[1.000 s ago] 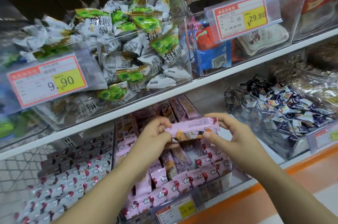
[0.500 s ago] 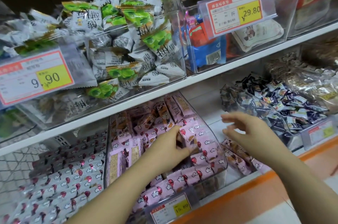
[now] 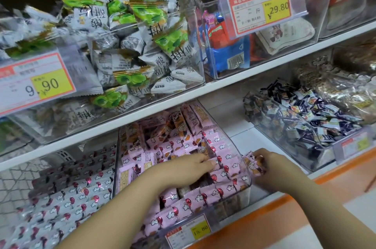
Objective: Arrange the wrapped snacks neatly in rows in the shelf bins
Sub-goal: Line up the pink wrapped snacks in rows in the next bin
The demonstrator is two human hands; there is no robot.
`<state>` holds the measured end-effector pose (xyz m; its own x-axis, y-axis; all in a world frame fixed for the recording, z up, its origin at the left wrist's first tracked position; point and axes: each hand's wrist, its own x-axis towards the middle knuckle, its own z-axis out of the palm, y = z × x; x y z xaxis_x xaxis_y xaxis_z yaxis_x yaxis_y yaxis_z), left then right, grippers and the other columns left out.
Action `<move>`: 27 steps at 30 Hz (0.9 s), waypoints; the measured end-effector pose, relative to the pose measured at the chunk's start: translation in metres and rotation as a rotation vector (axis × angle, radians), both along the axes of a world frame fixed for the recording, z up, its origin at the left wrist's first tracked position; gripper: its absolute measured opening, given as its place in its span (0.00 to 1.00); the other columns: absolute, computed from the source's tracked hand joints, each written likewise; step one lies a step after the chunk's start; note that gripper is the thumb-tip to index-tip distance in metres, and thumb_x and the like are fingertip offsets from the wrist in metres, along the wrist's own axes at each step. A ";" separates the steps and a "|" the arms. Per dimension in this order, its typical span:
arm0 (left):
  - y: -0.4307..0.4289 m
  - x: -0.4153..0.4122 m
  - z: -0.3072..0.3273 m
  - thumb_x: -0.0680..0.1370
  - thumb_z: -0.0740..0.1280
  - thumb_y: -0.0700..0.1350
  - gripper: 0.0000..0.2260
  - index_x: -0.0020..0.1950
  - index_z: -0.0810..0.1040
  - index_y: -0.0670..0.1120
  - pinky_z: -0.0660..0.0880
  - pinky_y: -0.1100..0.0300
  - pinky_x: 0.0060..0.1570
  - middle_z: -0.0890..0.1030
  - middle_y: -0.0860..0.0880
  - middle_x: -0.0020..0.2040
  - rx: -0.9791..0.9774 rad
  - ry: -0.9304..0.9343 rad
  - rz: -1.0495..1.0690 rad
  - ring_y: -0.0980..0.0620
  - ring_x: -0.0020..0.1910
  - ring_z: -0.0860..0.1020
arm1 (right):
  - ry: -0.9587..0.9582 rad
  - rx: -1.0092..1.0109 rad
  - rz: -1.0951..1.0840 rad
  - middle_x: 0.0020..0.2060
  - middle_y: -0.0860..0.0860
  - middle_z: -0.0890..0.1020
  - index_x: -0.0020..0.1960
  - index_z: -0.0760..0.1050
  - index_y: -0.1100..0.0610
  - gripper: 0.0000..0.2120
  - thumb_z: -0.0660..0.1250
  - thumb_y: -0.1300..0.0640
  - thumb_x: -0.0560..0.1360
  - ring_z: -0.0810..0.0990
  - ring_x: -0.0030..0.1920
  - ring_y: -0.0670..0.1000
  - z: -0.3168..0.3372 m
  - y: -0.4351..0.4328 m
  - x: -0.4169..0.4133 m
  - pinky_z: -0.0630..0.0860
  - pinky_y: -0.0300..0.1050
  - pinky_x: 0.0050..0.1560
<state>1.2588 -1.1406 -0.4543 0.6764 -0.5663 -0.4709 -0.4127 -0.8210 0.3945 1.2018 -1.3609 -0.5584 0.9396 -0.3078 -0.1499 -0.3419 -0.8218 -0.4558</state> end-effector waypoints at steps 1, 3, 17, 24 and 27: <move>0.001 0.002 0.001 0.81 0.52 0.61 0.23 0.72 0.66 0.51 0.66 0.56 0.67 0.70 0.52 0.70 -0.018 -0.021 0.008 0.52 0.66 0.71 | -0.040 0.021 -0.027 0.46 0.48 0.78 0.65 0.68 0.49 0.29 0.71 0.46 0.66 0.77 0.47 0.52 0.001 -0.001 0.000 0.77 0.45 0.46; 0.006 0.005 0.003 0.81 0.53 0.60 0.21 0.72 0.66 0.54 0.70 0.56 0.63 0.74 0.55 0.64 -0.070 -0.058 0.034 0.54 0.58 0.74 | -0.108 0.075 -0.073 0.43 0.48 0.78 0.64 0.69 0.50 0.28 0.73 0.48 0.66 0.77 0.44 0.53 0.010 -0.003 -0.001 0.76 0.45 0.42; 0.014 0.001 0.020 0.66 0.64 0.63 0.24 0.59 0.75 0.56 0.78 0.57 0.52 0.84 0.51 0.49 -0.879 0.139 0.293 0.54 0.47 0.82 | -0.769 -0.064 0.426 0.57 0.40 0.75 0.62 0.70 0.47 0.30 0.69 0.56 0.60 0.71 0.55 0.45 0.084 0.045 -0.026 0.63 0.43 0.58; 0.011 -0.005 0.019 0.75 0.70 0.46 0.08 0.53 0.78 0.51 0.75 0.64 0.47 0.84 0.48 0.48 -0.855 -0.023 0.264 0.56 0.44 0.80 | -0.847 -0.033 0.392 0.64 0.43 0.72 0.64 0.68 0.44 0.25 0.66 0.46 0.67 0.68 0.63 0.46 0.077 0.054 -0.020 0.63 0.53 0.67; 0.011 -0.006 0.011 0.74 0.69 0.44 0.09 0.53 0.78 0.49 0.77 0.55 0.54 0.84 0.46 0.48 -1.011 -0.001 0.423 0.50 0.47 0.82 | -0.842 0.170 0.170 0.64 0.41 0.68 0.67 0.64 0.42 0.33 0.74 0.41 0.66 0.64 0.64 0.41 0.085 0.052 -0.023 0.58 0.35 0.63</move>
<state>1.2527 -1.1295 -0.4431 0.9071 -0.4129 0.0812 -0.1747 -0.1939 0.9653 1.1785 -1.3086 -0.4739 0.7900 -0.1896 0.5830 0.2844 -0.7290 -0.6226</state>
